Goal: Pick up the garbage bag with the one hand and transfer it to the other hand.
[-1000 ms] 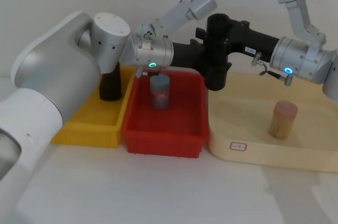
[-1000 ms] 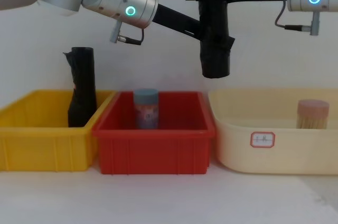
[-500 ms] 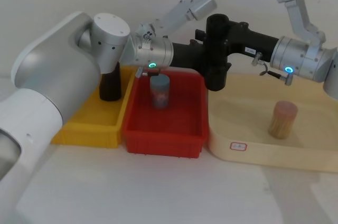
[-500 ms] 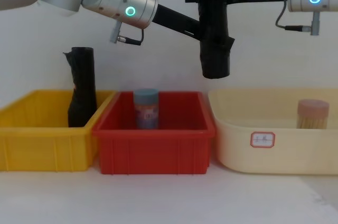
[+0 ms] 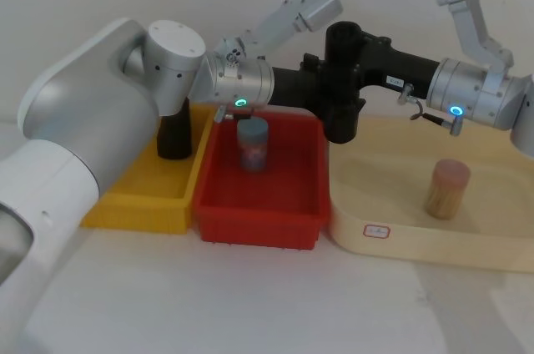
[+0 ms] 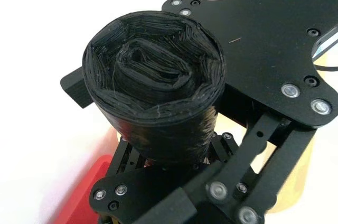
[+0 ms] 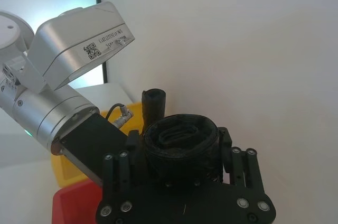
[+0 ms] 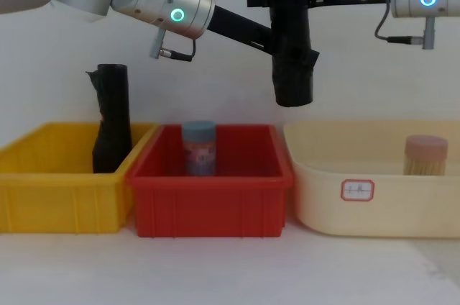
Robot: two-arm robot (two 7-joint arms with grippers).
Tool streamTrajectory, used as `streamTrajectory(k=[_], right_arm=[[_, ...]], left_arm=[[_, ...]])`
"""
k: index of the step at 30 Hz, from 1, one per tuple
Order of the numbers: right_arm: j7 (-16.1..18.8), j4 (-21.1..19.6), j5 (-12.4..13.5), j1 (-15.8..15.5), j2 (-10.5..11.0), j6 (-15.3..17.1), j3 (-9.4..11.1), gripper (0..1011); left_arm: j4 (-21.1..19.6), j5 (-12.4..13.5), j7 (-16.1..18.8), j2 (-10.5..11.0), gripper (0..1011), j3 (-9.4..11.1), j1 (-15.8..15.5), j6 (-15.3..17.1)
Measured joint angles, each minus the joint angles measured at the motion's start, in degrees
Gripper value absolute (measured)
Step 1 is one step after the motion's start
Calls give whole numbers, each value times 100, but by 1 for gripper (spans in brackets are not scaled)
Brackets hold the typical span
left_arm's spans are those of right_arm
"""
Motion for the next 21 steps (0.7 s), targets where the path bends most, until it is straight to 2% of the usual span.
streamTrajectory(k=[6,21], right_arm=[[10,12,4,8,-3,3,-4,1001],[20,25,9,15,-6,7,-10,992]], left_arm=[[0,0,0,0,436,0,0,-1],[0,1,-3,0,436,0,0,-1]])
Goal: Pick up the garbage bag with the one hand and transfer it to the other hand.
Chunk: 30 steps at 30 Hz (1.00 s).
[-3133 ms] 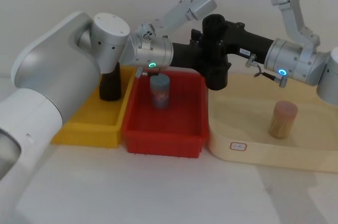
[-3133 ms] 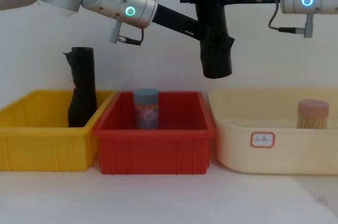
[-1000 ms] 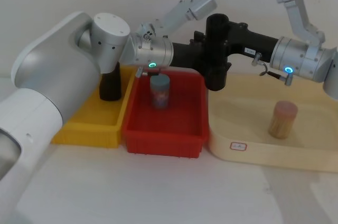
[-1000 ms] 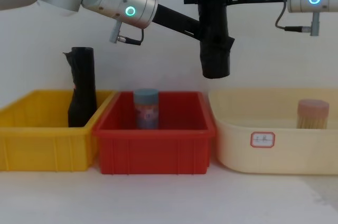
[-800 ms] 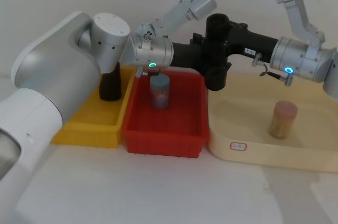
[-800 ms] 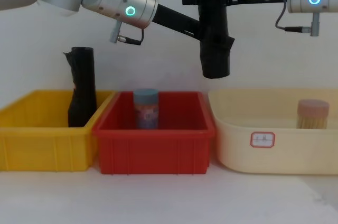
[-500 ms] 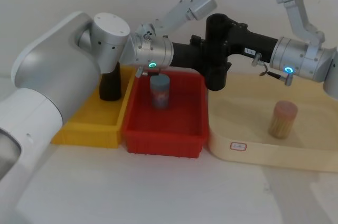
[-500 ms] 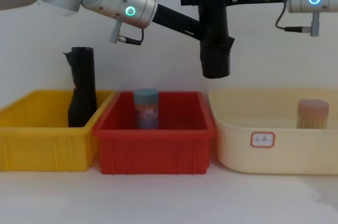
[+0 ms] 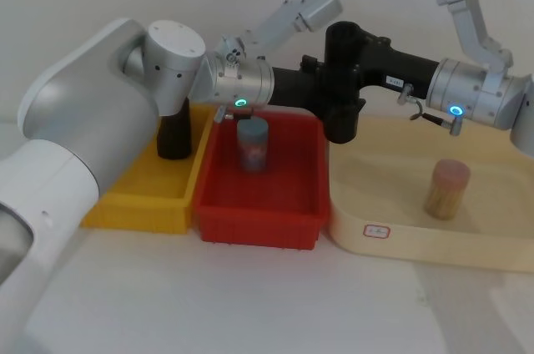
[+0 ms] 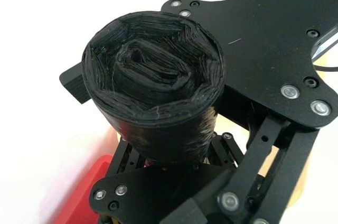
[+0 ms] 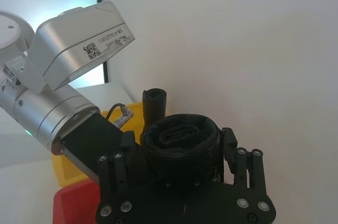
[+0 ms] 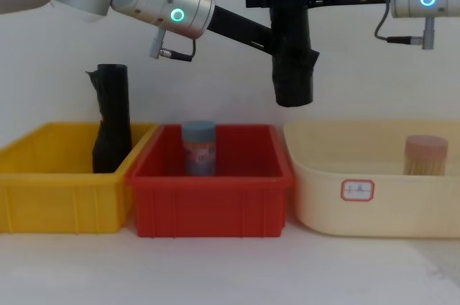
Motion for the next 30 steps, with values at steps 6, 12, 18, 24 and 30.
streamTrajectory(k=[6,12,18,24,30], right_arm=[[3,4,0,2,0,-1,0,865],[4,5,0,3,0,-1,0,697],[3,5,-1,3,1,-1,0,536],[4,5,-1,3,0,-1,1,536],[4,5,-1,3,0,-1,1,536]], left_arm=[[0,0,0,0,436,0,0,0],[0,0,0,0,436,0,0,0],[0,0,-1,0,436,0,0,0],[0,0,-1,0,436,0,0,0],[0,0,0,0,436,0,0,0]])
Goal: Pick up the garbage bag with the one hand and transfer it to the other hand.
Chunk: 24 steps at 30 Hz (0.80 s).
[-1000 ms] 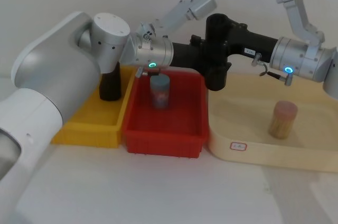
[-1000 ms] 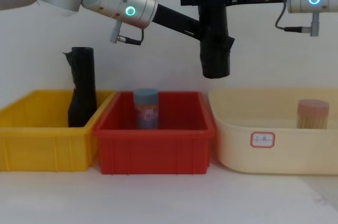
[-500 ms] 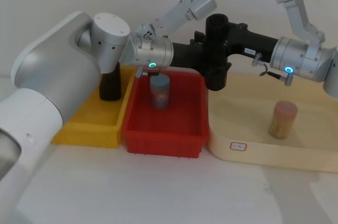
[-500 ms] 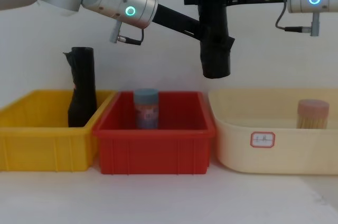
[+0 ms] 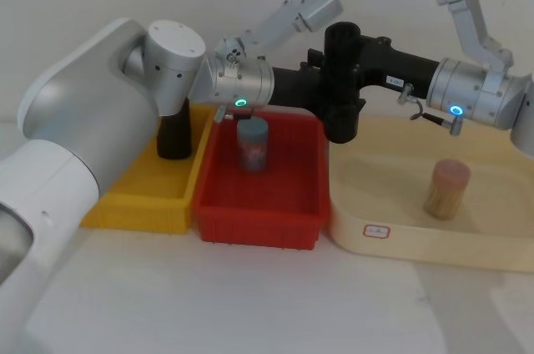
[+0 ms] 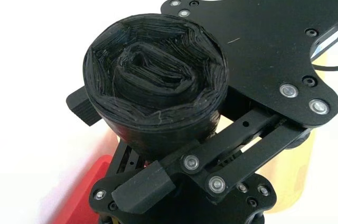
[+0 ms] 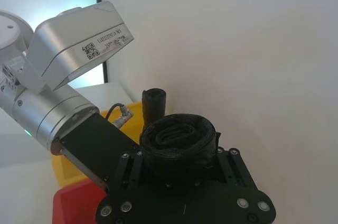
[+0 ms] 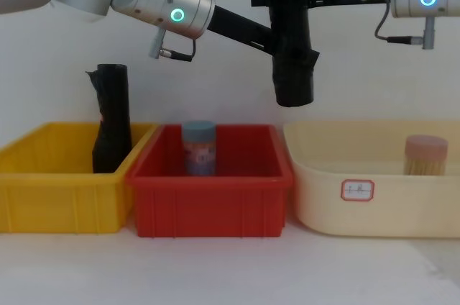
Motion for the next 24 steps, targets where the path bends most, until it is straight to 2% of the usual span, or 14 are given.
streamTrajectory(k=[24], right_arm=[[0,0,0,0,0,0,0,536]], left_arm=[[0,0,0,0,436,0,0,0]])
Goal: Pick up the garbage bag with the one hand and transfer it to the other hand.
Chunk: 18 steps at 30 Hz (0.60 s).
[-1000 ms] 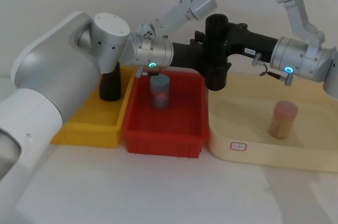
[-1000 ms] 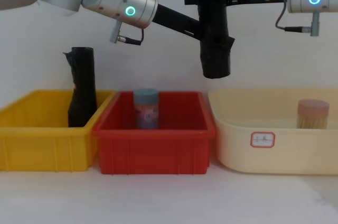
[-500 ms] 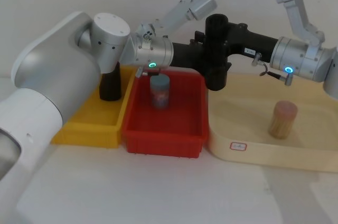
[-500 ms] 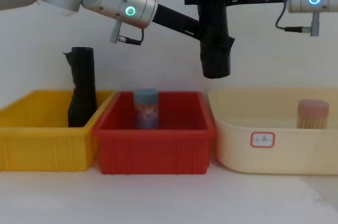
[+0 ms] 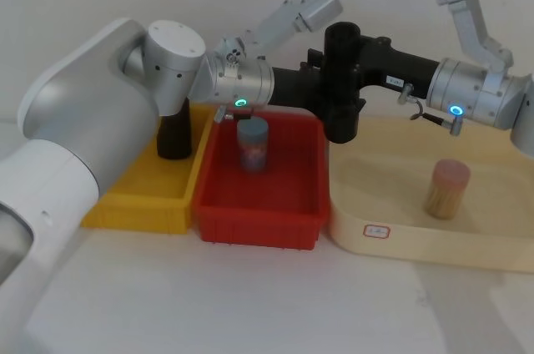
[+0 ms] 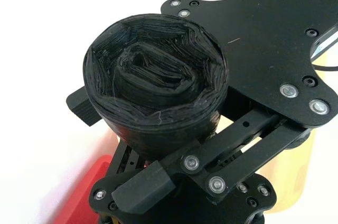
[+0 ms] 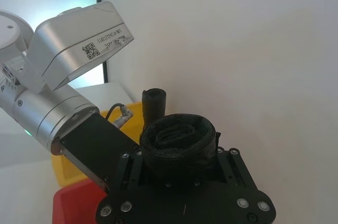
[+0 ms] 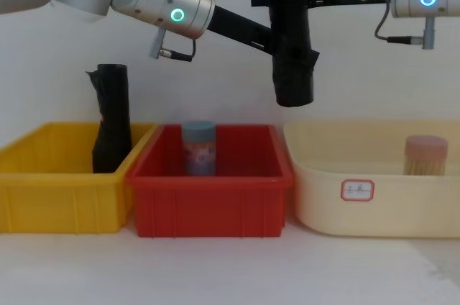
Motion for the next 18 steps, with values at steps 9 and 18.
streamTrajectory(k=[9,18], right_arm=[[-1,-11,-4,0,9,9,-17,536],[-94,-123,-77,-12,84,94,-54,535]], left_arm=[[0,0,0,0,554,0,0,0],[0,0,1,0,840,0,0,0]])
